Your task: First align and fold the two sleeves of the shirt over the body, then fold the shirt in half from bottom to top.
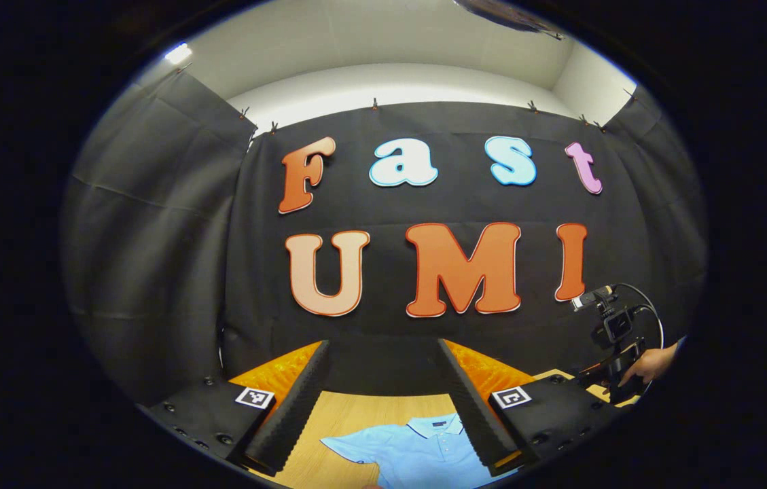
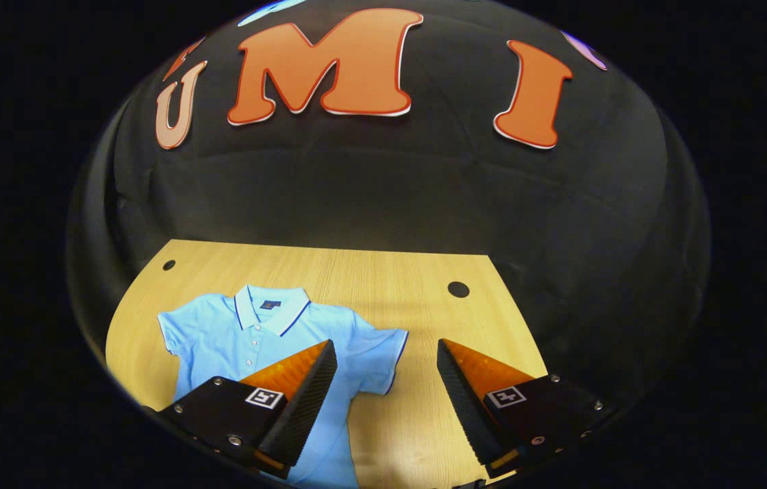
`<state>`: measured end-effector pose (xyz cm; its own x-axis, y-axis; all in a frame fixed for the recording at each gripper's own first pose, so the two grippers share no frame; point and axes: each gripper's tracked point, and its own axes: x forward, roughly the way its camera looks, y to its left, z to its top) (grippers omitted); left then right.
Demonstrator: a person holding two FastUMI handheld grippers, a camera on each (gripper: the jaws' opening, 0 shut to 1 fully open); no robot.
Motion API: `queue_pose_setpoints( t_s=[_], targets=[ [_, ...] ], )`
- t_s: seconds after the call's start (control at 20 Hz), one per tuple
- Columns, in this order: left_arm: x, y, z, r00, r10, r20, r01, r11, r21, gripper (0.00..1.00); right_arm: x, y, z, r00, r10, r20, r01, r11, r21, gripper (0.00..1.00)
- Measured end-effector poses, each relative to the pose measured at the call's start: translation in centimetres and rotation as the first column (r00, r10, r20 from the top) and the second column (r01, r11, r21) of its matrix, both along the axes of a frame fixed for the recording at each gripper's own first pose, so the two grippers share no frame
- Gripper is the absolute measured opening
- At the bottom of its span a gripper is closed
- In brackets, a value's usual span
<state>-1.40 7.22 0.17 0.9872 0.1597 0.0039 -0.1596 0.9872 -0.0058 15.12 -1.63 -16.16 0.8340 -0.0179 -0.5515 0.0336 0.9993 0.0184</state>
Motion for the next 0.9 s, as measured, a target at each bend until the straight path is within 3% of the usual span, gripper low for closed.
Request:
queue_pose_setpoints(
  t_s=[0.4,0.9],
  targets=[
    [1.3,0.4,-2.5,0.992,0.091,-0.088,-0.089,0.996,0.023,1.0,3.7,0.4,-6.6,0.981,0.032,-0.194,-0.025,0.999,0.034,0.86],
    [3.3,-1.1,-5.3,0.972,0.126,-0.199,-0.11,0.99,0.09,1.0,5.1,-0.8,-15.6,0.901,0.022,-0.433,-0.004,0.999,0.042,0.75]
  ],
)
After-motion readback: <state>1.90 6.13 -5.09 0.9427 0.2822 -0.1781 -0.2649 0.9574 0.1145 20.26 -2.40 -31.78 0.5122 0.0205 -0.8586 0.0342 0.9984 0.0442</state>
